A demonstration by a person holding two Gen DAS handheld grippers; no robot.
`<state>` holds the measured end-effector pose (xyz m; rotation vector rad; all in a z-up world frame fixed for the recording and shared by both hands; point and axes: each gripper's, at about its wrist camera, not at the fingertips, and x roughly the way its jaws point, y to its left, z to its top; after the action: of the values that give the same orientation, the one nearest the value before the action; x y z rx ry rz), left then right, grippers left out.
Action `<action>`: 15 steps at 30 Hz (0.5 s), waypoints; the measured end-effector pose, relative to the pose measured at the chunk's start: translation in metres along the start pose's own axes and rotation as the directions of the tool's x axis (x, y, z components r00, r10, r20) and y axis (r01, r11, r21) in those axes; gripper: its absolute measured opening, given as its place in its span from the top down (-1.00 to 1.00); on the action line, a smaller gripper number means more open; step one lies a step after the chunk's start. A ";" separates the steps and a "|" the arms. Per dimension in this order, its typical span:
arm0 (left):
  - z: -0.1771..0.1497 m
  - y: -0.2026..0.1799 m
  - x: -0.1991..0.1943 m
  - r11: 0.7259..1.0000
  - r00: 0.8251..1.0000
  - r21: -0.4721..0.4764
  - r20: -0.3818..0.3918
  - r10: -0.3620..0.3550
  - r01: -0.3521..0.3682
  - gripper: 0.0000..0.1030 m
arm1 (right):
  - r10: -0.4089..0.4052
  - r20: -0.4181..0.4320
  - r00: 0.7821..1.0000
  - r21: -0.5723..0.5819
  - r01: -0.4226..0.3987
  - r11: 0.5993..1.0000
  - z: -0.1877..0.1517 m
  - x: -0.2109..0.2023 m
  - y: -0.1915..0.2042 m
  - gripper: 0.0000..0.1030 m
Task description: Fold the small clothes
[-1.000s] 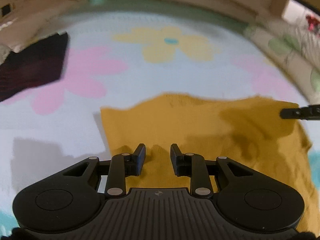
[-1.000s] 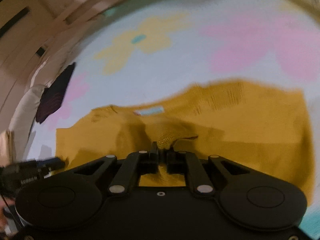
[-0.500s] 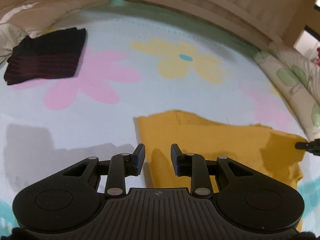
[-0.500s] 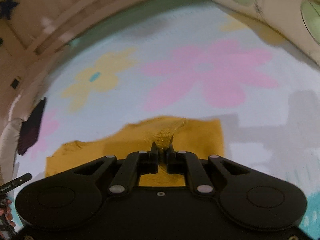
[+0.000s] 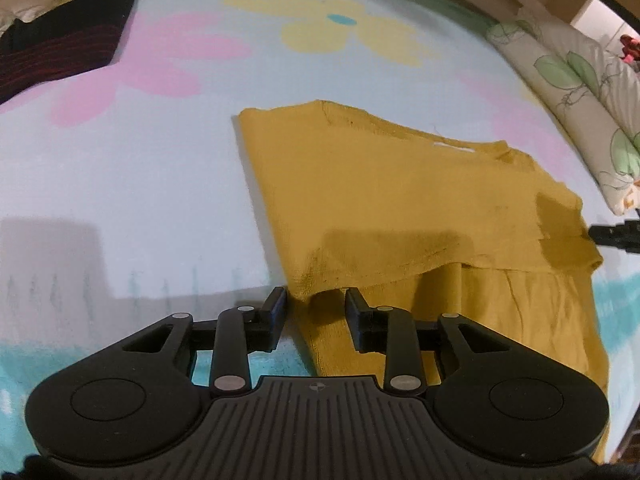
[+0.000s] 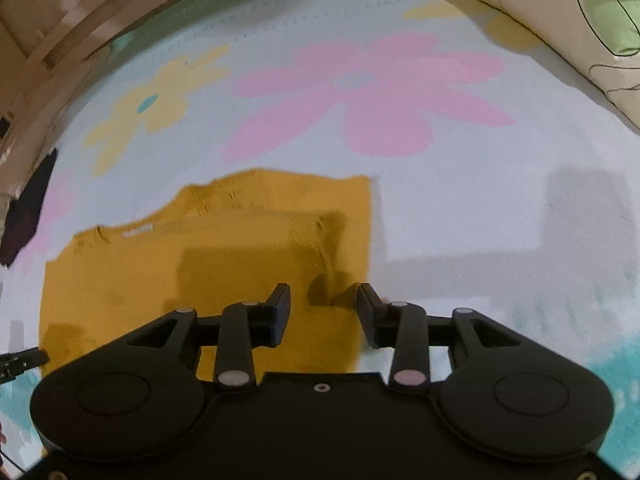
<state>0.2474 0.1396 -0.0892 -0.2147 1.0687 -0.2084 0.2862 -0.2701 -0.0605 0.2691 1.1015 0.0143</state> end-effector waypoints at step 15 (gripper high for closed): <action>0.012 -0.015 0.011 0.994 0.994 0.040 0.030 0.104 -0.105 0.86 | 0.052 0.029 0.998 0.060 -0.053 0.997 0.000 -0.014 -0.011 0.07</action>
<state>0.2623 0.1236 -0.0890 -0.1241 1.0444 -0.1331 0.2790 -0.2830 -0.0510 0.3517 1.0681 0.0238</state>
